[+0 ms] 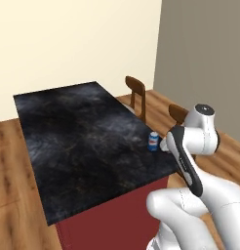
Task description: Four empty soda cans are scattered around the kitchen. Gather all the cans and cluster them next to the stove for recycling.
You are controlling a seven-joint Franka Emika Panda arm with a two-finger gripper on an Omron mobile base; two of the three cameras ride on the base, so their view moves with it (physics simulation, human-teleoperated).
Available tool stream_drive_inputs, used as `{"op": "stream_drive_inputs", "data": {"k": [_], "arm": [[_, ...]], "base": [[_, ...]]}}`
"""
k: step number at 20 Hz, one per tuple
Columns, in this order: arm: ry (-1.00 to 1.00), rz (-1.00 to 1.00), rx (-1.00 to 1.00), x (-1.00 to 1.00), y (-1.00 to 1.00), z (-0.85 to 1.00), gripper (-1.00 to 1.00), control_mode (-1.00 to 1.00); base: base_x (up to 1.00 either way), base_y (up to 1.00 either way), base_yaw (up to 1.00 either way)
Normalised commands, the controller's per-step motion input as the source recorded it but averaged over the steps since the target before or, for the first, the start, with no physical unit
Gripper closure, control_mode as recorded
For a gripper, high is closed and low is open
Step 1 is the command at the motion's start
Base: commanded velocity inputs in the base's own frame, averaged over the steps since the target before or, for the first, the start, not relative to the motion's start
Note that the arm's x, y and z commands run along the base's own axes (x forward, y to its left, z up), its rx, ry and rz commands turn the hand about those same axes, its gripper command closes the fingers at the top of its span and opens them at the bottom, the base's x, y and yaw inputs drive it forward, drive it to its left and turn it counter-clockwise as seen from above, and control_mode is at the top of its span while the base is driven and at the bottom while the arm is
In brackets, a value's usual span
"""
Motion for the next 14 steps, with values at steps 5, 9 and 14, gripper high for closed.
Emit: {"op": "stream_drive_inputs", "data": {"k": [5,9,14], "arm": [[0.01,0.0,0.0,0.35,0.0,0.0,-1.0,-1.0],[0.05,0.0,0.0,0.28,0.0,0.0,-1.0,-1.0],[0.06,0.0,0.0,0.34,0.04,0.0,-1.0,-1.0]], "base": [[0.0,0.0,0.0],[0.0,0.0,0.0],[0.0,0.0,0.0]]}}
